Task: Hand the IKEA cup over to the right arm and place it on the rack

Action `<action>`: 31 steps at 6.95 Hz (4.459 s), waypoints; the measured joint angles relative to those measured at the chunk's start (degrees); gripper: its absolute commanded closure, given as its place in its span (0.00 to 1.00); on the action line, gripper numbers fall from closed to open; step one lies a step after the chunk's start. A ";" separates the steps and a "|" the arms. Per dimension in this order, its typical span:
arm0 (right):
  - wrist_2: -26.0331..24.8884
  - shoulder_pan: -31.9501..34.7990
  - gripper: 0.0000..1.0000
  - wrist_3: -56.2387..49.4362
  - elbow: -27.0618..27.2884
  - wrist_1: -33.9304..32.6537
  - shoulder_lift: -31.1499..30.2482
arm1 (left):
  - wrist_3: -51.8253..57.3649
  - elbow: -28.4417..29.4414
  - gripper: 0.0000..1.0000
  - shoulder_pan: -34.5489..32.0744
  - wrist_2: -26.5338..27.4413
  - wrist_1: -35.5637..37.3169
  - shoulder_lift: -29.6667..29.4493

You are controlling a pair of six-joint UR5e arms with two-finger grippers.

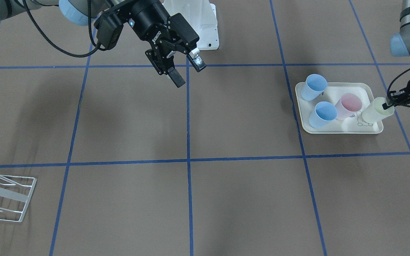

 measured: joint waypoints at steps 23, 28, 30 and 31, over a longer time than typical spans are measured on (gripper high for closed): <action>-0.42 -1.98 0.00 12.54 -2.62 22.97 -2.03 | -109.49 -22.08 1.00 31.49 52.52 -57.44 -20.63; -0.52 -2.98 0.00 14.25 -3.03 27.60 -2.97 | -108.78 -21.35 1.00 37.53 59.44 -57.50 -23.90; -0.53 -3.02 0.00 14.19 -3.24 27.62 -3.01 | -108.10 -20.89 1.00 38.62 60.03 -57.36 -24.31; -0.53 -3.09 0.00 14.04 -3.70 27.65 -3.08 | -108.01 -20.49 1.00 38.90 60.12 -57.30 -24.69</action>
